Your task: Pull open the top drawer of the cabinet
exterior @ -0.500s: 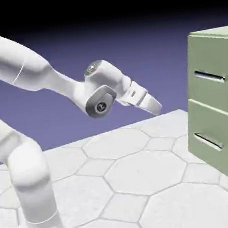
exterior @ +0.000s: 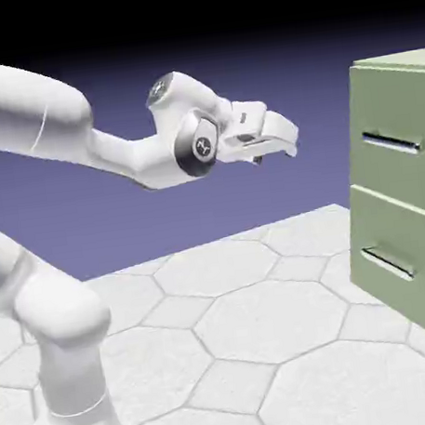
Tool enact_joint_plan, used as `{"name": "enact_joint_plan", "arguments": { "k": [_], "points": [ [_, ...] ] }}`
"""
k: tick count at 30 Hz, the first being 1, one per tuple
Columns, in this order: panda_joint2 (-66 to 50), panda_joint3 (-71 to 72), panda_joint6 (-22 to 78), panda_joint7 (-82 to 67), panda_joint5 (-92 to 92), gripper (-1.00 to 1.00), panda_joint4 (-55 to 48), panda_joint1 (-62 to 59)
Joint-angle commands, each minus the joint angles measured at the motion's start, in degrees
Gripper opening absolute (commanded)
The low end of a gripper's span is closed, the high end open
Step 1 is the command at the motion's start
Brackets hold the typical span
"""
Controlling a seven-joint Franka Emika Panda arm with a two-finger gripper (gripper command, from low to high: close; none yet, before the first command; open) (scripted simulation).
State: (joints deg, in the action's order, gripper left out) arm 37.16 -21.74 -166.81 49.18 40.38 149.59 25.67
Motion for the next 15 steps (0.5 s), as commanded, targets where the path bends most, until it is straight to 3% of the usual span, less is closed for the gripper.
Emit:
{"name": "enact_joint_plan", "arguments": {
  "k": [1, 15],
  "points": [
    [0.3, -1.3, 0.4, 0.4, 2.5, 0.00, -0.7, 1.5],
    [4.2, -20.1, 6.7, 6.2, 37.4, 0.00, -10.6, 23.1]
  ]
}}
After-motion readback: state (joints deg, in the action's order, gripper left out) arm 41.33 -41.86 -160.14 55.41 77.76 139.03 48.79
